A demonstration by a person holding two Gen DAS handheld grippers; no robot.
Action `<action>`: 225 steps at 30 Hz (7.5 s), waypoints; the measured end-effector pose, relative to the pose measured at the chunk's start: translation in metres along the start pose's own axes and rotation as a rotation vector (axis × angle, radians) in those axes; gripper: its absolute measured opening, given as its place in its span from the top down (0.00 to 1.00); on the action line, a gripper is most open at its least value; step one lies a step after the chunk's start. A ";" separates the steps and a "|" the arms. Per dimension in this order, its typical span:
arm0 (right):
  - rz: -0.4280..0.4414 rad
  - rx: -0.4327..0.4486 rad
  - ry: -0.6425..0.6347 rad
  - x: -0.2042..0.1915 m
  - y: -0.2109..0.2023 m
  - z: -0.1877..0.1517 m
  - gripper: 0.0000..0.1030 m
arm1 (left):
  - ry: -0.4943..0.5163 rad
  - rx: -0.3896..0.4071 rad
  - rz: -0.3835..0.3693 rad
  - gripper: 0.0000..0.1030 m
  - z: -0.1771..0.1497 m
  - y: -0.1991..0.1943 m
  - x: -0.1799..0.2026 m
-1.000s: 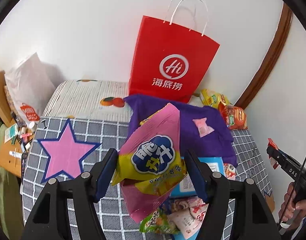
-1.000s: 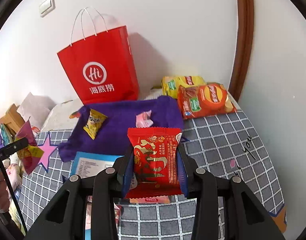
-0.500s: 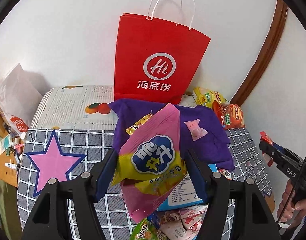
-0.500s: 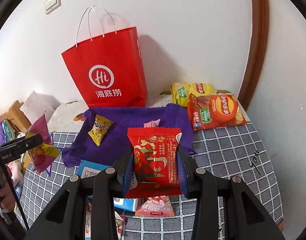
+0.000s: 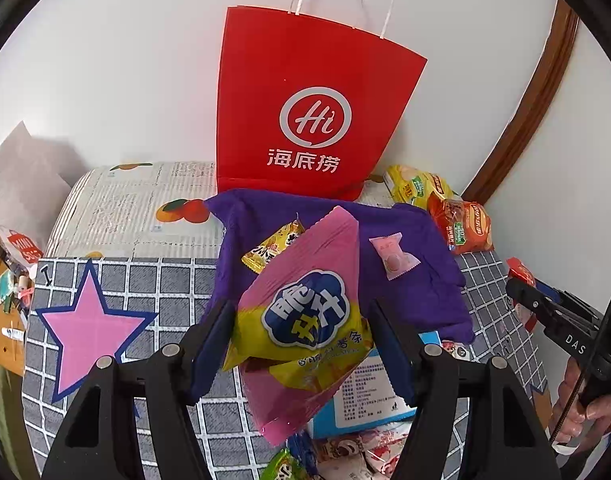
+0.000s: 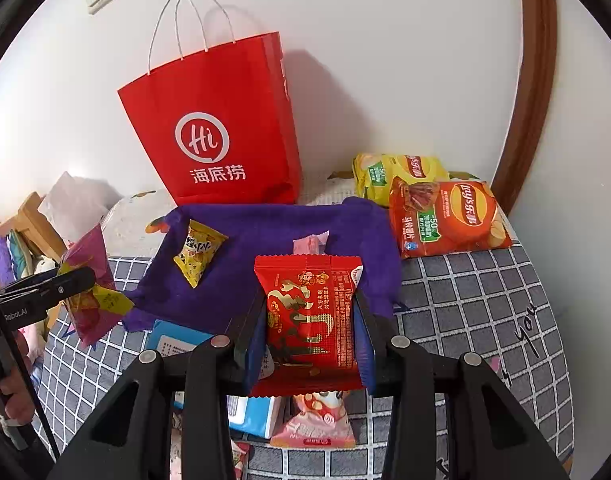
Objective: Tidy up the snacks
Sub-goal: 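Carry the red packet and pink-yellow bag over the purple towel with both grippers, then open both grippers to drop the snacks onto the purple towel, then grasp the panda-print snack bag with the right gripper while the left withdraws, then grasp the green snack bag with the left gripper while the right holds the panda bag, then carry the panda-print bag and green bag over the purple towel with both grippers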
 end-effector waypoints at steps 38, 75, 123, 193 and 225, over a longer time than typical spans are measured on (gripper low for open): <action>0.065 -0.182 -0.073 0.030 0.134 0.031 0.62 | -0.006 -0.071 -0.016 0.35 0.038 0.117 0.001; 0.032 -0.336 -0.099 0.026 0.167 0.018 0.37 | 0.039 -0.193 0.003 0.28 0.028 0.138 0.015; 0.030 -0.262 0.098 0.041 0.075 -0.110 0.58 | 0.000 -0.127 0.033 0.26 -0.078 0.007 -0.044; 0.034 -0.081 -0.015 -0.005 -0.014 -0.103 0.58 | 0.004 -0.094 0.010 0.49 -0.111 -0.023 -0.036; 0.004 -0.028 -0.053 0.007 0.036 0.024 0.58 | 0.052 0.029 0.028 0.49 0.030 0.038 -0.003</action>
Point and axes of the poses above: each gripper's, at about its wrist camera, not at the fingertips, and y roughly the way its jaws point, x to its right, z to its top, the point moved 3 cm from there along y, roughly the way its jaws point, and after that the axes turned 9 degrees about z, right-handed, at the moved point
